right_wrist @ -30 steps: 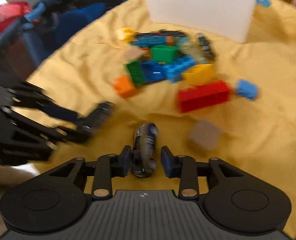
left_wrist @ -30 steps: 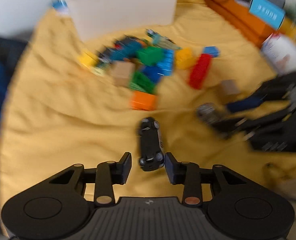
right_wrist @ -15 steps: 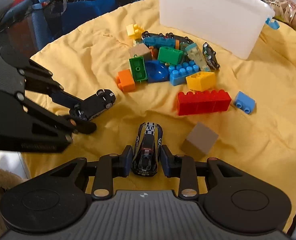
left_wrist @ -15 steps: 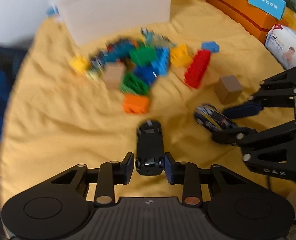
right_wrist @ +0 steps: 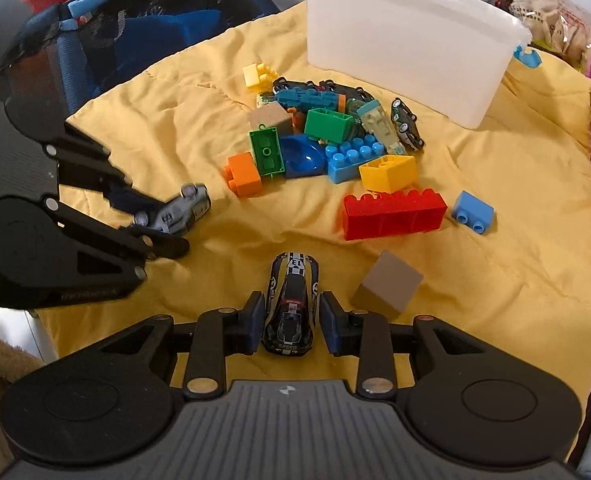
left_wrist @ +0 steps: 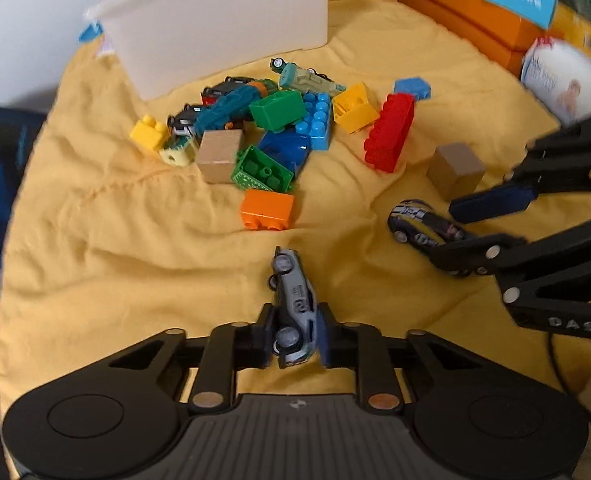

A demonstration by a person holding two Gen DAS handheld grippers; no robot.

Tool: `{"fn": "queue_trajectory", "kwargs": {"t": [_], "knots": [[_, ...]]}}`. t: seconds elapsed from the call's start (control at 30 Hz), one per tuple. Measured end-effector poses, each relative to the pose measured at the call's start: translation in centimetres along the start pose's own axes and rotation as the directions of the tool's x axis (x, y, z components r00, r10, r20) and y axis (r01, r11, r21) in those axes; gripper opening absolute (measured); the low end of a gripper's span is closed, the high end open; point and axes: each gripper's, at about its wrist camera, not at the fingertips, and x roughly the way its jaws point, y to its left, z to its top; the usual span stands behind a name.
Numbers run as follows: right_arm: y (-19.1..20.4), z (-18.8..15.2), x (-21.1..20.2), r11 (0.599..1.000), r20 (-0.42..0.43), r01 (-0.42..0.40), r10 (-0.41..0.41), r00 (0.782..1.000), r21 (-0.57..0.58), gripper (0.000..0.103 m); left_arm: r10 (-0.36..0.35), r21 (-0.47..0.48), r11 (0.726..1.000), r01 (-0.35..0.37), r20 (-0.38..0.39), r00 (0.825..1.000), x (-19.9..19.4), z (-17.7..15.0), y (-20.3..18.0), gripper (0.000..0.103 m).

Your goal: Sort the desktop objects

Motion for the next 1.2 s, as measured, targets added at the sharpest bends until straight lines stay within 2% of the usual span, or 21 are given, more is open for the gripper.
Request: {"fn": "queue_trajectory", "kwargs": {"t": [0.03, 0.07, 0.1, 0.13, 0.23, 0.27, 0.3, 0.37, 0.43, 0.47, 0.57, 0.67, 0.77, 0.83, 0.9, 0.93, 0.97, 1.0, 1.03, 1.2], "knots": [[0.0, 0.0, 0.0, 1.000, -0.001, 0.001, -0.001, 1.000, 0.000, 0.033, -0.065, -0.046, 0.997, 0.065, 0.004, 0.998, -0.3, 0.0, 0.6, 0.023], [0.0, 0.0, -0.1, 1.000, 0.000, 0.001, -0.001, 1.000, -0.006, 0.032, -0.174, -0.116, 0.978, 0.175, 0.019, 0.985, -0.4, 0.0, 1.4, 0.023], [0.0, 0.0, -0.1, 1.000, 0.003, 0.004, -0.004, 1.000, -0.012, 0.032, -0.261, -0.184, 0.947, 0.263, 0.039, 0.965, -0.7, 0.0, 2.1, 0.023], [0.1, 0.1, -0.1, 1.000, 0.003, 0.007, -0.007, 1.000, -0.013, 0.032, -0.287, -0.212, 0.933, 0.291, 0.050, 0.957, -0.7, 0.0, 2.4, 0.023], [0.0, 0.1, 0.2, 1.000, -0.009, 0.001, -0.001, 1.000, 0.007, 0.032, -0.244, -0.264, 0.936, 0.231, -0.016, 0.970, 0.4, -0.4, 3.1, 0.025], [0.0, 0.1, 0.2, 1.000, -0.012, 0.000, 0.000, 1.000, 0.011, 0.032, -0.250, -0.287, 0.928, 0.239, -0.003, 0.968, 0.4, -0.6, 3.5, 0.027], [0.1, 0.2, 0.2, 1.000, -0.011, 0.004, -0.004, 1.000, 0.008, 0.032, -0.229, -0.290, 0.932, 0.219, 0.000, 0.973, 0.0, -0.6, 3.8, 0.029], [0.3, 0.2, 0.1, 1.000, -0.004, 0.013, -0.013, 1.000, -0.005, 0.033, -0.086, -0.213, 0.973, 0.087, 0.015, 0.996, -1.4, -0.6, 3.2, 0.047], [0.5, 0.3, 0.0, 1.000, 0.001, 0.018, -0.018, 1.000, -0.012, 0.033, 0.033, -0.110, 0.994, -0.027, 0.049, 0.998, -2.6, -0.6, 2.1, 0.051], [0.6, 0.3, 0.1, 1.000, -0.001, 0.017, -0.017, 1.000, -0.013, 0.033, 0.054, -0.066, 0.997, -0.050, 0.061, 0.997, -2.9, -0.6, 1.4, 0.052], [0.7, 0.3, 0.1, 1.000, 0.002, 0.013, -0.013, 1.000, -0.016, 0.034, 0.076, 0.013, 0.997, -0.077, 0.075, 0.994, -2.7, -0.6, 0.0, 0.052], [0.7, 0.3, 0.3, 1.000, 0.005, 0.007, -0.006, 1.000, -0.012, 0.036, 0.110, 0.050, 0.992, -0.113, 0.056, 0.992, -1.7, -0.6, -0.7, 0.052], [0.6, 0.1, 0.7, 1.000, -0.005, 0.009, -0.009, 1.000, 0.004, 0.037, 0.122, 0.025, 0.992, -0.123, 0.041, 0.992, -1.3, -0.7, -0.2, 0.052], [0.3, -0.2, 0.9, 1.000, -0.013, 0.010, -0.009, 1.000, 0.030, 0.040, 0.125, -0.003, 0.992, -0.125, 0.058, 0.990, -1.1, -0.6, 0.3, 0.052], [0.0, -0.5, 1.2, 0.999, -0.016, 0.010, -0.009, 1.000, 0.051, 0.042, 0.111, -0.002, 0.994, -0.112, 0.062, 0.992, -1.0, -0.8, 0.6, 0.052], [-0.1, -0.6, 1.4, 0.998, -0.019, 0.006, -0.005, 1.000, 0.056, 0.043, 0.089, 0.005, 0.996, -0.089, 0.045, 0.995, -0.5, -0.9, 0.5, 0.047], [0.0, -0.7, 1.5, 0.999, -0.007, 0.007, -0.006, 1.000, 0.047, 0.042, 0.070, -0.001, 0.998, -0.070, 0.052, 0.996, -0.3, -1.1, 0.5, 0.038], [0.3, -0.8, 1.5, 1.000, -0.005, 0.015, -0.015, 1.000, 0.016, 0.042, 0.053, -0.020, 0.998, -0.052, 0.051, 0.997, -0.3, -1.1, 0.6, 0.036], [0.6, -0.8, 1.5, 1.000, -0.005, 0.014, -0.014, 1.000, -0.011, 0.034, 0.051, -0.025, 0.998, -0.050, 0.049, 0.998, -0.5, -1.0, 0.6, 0.034], [0.7, -0.1, 0.9, 0.999, 0.000, 0.022, -0.022, 1.000, -0.027, 0.033, 0.041, -0.029, 0.999, -0.039, 0.083, 0.996, -2.2, -0.2, 1.1, 0.033]]}}
